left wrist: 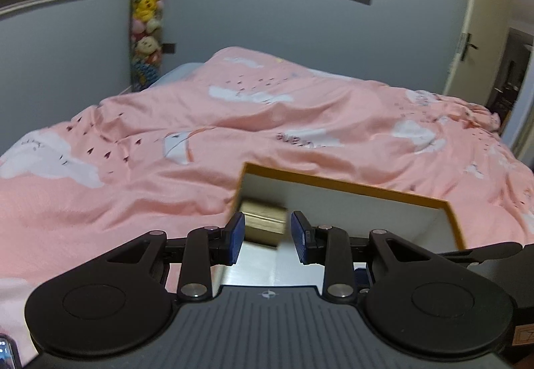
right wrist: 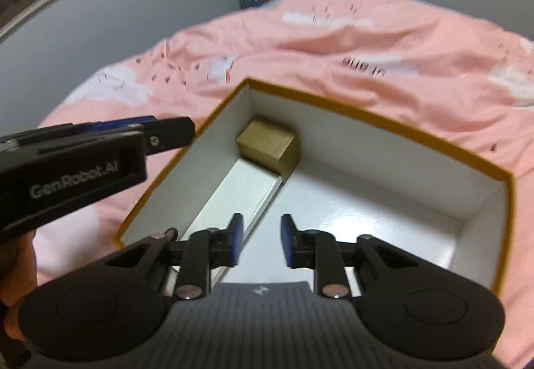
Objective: Organize objects
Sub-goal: 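Move both tools back to the pile and grasp the PHOTO CARD pack with the right tool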
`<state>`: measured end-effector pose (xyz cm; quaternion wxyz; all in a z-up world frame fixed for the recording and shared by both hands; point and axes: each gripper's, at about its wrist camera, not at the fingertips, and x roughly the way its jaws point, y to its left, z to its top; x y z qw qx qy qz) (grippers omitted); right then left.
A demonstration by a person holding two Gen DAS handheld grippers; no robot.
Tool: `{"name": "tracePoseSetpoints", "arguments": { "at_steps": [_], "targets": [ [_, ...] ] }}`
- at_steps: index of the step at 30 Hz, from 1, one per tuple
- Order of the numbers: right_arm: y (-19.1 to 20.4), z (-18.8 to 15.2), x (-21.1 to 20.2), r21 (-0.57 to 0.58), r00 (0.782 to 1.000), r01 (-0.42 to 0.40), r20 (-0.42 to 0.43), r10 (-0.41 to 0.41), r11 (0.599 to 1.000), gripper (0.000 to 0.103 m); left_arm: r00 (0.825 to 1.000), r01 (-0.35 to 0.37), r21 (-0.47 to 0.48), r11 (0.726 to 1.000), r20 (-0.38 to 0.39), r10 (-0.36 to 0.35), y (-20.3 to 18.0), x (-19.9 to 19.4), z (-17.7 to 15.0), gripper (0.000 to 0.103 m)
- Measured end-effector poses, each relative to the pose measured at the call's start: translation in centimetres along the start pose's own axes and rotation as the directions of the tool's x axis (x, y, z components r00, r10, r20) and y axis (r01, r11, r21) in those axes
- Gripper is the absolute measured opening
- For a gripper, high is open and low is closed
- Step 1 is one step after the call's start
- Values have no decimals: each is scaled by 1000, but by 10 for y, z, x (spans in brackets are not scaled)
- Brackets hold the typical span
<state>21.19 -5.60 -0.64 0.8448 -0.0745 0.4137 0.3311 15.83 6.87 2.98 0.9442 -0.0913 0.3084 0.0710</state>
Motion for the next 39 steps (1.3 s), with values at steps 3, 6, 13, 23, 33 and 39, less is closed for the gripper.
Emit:
{"name": "tracePoseSetpoints", "arguments": {
  "at_steps": [3,6,13,23,33,39],
  "targets": [
    [1,-12,-22,-10,997,28,70,-27,1000,29,999,42,15,999,0,-42,-8,-13,-3,38],
    [-1,-25,-41,-16,994,62,94,-60,998,31,998,65,35,997,-6,-65,-14,-24,-7,38],
    [-3,-56,-74,46,994,54,93,-58,998,44,990,128,75,989,-72,-123,-21,-45,-28,45],
    [-6,-112,-94,125,997,48,46,-54,991,58,916,292,-38,956,-277,-291,-5,-48,-72,46],
    [-8,-166,-101,198,995,76,-76,-62,977,58,865,291,-114,950,-393,-312,11,-59,-114,46],
    [-11,-181,-100,266,995,19,-103,9,964,52,843,282,-112,953,-445,-302,7,-60,-128,46]
  ]
}}
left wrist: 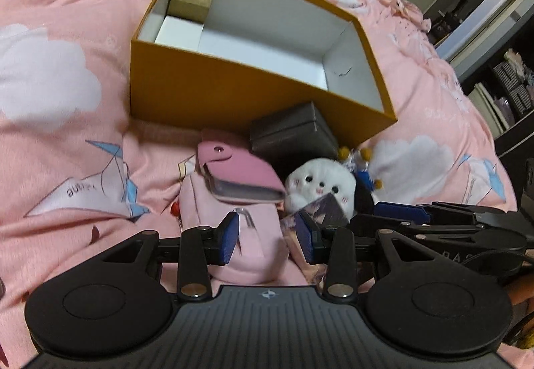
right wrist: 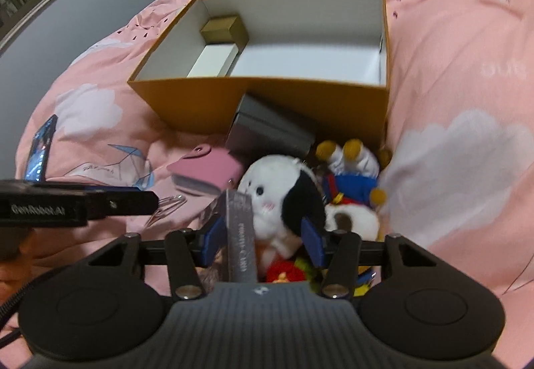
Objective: Organize objects
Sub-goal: 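Move both tools back to the pile and grasp the PHOTO CARD pack with the right tool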
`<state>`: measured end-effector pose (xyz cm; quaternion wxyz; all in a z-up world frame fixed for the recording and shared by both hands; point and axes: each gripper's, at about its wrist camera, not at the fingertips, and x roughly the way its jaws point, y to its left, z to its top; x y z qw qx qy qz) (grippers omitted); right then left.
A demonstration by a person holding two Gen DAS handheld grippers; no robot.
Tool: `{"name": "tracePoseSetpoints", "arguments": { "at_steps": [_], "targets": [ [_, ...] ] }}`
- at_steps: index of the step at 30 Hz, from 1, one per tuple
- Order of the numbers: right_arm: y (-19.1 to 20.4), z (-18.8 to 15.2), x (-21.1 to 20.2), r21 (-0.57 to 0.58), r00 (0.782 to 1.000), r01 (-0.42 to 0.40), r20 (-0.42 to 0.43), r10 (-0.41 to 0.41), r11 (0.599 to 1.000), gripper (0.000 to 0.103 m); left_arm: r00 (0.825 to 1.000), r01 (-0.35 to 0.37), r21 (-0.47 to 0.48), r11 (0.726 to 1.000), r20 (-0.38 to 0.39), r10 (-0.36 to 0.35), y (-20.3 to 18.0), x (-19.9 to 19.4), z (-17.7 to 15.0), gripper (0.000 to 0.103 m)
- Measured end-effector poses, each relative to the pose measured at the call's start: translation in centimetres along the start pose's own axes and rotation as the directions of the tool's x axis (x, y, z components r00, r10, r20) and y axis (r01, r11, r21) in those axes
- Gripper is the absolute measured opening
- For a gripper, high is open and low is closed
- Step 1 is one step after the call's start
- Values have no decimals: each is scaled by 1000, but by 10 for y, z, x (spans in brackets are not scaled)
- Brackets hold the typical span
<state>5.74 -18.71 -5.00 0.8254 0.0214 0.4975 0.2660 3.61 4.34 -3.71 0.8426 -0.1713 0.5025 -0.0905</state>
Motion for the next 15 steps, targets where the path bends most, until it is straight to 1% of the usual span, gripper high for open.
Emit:
{"name": "tracePoseSetpoints", "arguments": {
  "at_steps": [2,3,5,7,10,13,15],
  "targets": [
    [-1,-1,3,13,1000,-23,-16,24,1000,49,1000,-29,6,1000,0,29,-1,1,-1,46],
    [-1,-2,5,18,999,-34,-24,35,999,47,999,-38,8,999,0,38,0,1,-1,46],
    [0,-2,9,24,997,-55,-43,56,998,45,999,-49,12,999,0,49,1,1,0,49],
    [0,-2,14,33,995,-74,-63,76,997,41,998,-57,11,998,-3,57,2,1,1,49],
    [-4,-2,21,66,989,-110,-90,116,992,39,998,-56,20,998,-17,56,2,2,2,51],
    [-6,-2,29,90,983,-136,-113,146,987,39,998,-54,29,998,-22,55,1,2,2,54],
    [-5,-1,33,96,979,-149,-123,161,984,37,998,-50,27,998,-25,51,1,1,2,56]
  ]
}}
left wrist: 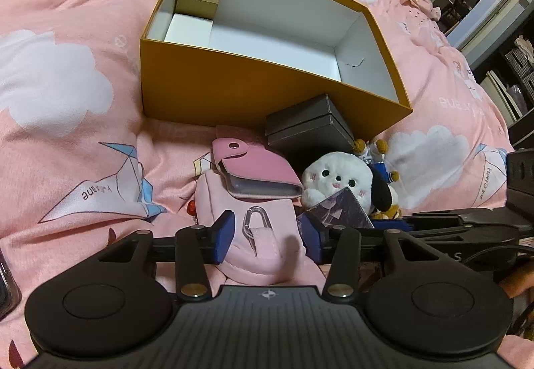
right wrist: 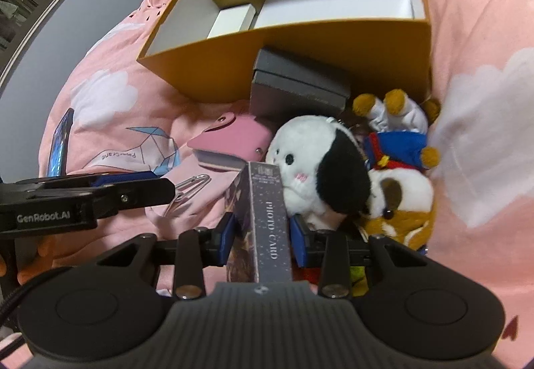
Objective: Organize objects
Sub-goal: 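Move both tools back to the pile and grasp the PHOTO CARD pack with the right tool, then grasp the dark grey box with the left tool while the right tool holds the PHOTO CARD pack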
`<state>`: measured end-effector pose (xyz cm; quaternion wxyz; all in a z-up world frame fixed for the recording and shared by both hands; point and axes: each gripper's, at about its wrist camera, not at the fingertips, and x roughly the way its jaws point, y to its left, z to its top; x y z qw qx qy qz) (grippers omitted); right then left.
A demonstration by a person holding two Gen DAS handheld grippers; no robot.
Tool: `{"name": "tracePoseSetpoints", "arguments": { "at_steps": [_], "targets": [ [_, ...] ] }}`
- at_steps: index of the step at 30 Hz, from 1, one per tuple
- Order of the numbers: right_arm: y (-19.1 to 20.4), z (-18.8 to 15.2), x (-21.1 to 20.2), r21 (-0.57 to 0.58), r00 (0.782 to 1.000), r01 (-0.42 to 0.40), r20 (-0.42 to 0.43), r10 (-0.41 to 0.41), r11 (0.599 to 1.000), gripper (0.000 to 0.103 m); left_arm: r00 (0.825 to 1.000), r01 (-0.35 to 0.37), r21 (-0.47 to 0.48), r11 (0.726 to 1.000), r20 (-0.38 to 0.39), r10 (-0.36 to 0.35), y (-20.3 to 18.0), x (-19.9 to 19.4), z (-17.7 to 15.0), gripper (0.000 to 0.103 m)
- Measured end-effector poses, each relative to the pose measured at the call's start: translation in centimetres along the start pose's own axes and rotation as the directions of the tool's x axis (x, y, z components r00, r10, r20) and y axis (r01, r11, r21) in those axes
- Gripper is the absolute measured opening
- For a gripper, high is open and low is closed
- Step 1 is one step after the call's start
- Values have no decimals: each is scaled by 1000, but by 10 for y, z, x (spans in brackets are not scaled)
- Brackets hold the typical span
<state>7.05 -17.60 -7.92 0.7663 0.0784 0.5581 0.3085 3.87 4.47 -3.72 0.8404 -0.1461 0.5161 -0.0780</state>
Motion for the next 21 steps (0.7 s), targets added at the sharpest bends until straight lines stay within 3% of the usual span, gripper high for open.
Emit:
{"name": "tracePoseSetpoints", "arguments": {
  "at_steps": [2,7,11,18,21],
  "targets": [
    [1,1,3,-3,1000,-1,-4,1,1000,36,1000,-12,-1,1000,0,12,0,-1,1,63],
    [6,0,-2,-42,1000,6,5,-6,999,30,998,-63,-22,998,-18,62,8,1,2,66],
    [14,0,-9,-100,1000,11,21,-9,995,24,997,-38,-74,997,-63,33,21,7,4,66],
    [16,4,-9,-135,999,34,3,-34,990,24,991,13,-200,980,-127,-39,43,29,15,65],
    [14,6,-6,-132,999,30,-10,-31,991,24,995,-16,-205,979,-101,-5,41,28,18,62]
  ]
}}
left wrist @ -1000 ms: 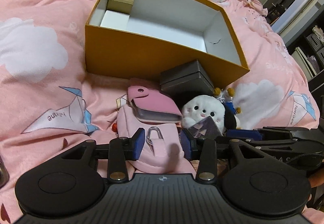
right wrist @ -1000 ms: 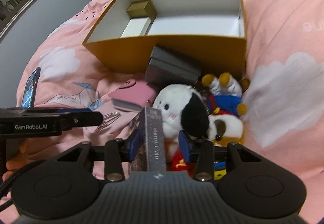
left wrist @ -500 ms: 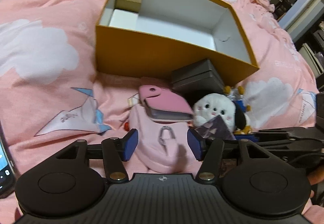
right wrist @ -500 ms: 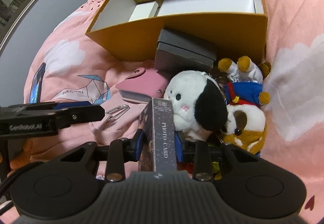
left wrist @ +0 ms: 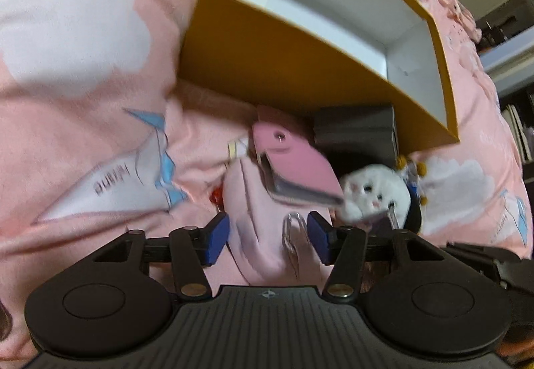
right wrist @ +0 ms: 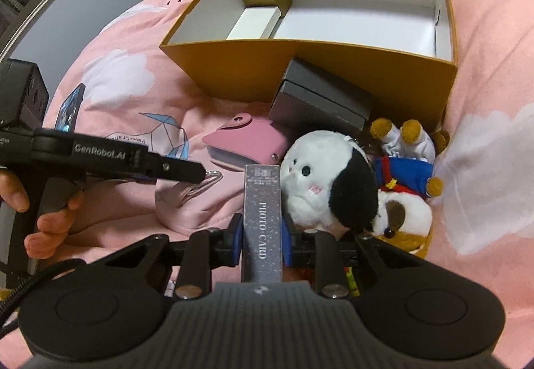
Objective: Organize objects
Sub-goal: 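Grasp the dark grey box with the left tool while the right tool holds the PHOTO CARD pack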
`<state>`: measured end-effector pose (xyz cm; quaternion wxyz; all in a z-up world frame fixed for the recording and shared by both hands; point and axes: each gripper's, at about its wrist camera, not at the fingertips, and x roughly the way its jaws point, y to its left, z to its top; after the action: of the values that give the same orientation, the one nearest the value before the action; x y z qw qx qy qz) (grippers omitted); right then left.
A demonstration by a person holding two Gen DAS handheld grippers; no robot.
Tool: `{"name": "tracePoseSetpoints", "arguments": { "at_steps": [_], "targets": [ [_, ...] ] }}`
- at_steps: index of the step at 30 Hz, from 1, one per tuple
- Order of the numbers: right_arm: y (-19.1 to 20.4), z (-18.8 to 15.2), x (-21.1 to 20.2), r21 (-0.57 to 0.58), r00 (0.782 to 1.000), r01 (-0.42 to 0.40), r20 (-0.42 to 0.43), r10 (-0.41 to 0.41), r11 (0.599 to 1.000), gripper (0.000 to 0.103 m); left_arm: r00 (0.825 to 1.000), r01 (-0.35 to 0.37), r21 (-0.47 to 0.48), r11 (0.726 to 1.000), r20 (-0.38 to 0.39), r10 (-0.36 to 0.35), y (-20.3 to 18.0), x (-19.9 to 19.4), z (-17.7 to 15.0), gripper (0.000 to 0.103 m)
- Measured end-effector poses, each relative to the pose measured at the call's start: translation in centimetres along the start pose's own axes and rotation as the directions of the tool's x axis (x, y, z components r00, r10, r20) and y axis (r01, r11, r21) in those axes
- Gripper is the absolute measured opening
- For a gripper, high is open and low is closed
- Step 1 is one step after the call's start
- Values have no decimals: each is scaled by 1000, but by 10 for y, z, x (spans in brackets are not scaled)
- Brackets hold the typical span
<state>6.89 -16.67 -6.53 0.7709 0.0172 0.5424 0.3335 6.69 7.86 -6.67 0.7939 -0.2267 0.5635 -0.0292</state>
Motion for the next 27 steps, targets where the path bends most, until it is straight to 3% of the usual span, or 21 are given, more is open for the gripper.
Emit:
{"name": "tracePoseSetpoints", "arguments": {
  "at_steps": [3,8,13,17,20,21,25,27],
  "targets": [
    [2,4,-8,-19,1000,-3,15,3,1000,24,996,-44,101,994,84,35,-16,-12,2,62],
    [6,17,-35,-55,995,22,101,-16,998,24,992,18,223,975,121,-46,-42,-18,9,62],
    [-6,28,-60,-29,974,123,197,-115,992,24,981,103,237,966,136,-138,-61,-12,21,64],
    [-24,32,-64,22,958,185,218,-186,982,24,977,112,213,971,156,-147,-75,1,34,65],
    [-33,33,-66,51,957,175,225,-182,983,24,977,113,180,977,158,-142,-80,16,43,65],
    [-35,33,-66,57,957,169,228,-178,984,24,978,105,174,979,159,-133,-82,19,44,63],
    [-42,37,-64,69,957,158,235,-169,985,24,984,64,173,983,154,-91,-85,28,46,41],
    [-44,38,-62,73,959,150,230,-163,986,24,985,61,180,982,146,-88,-83,28,45,39]
  ]
}}
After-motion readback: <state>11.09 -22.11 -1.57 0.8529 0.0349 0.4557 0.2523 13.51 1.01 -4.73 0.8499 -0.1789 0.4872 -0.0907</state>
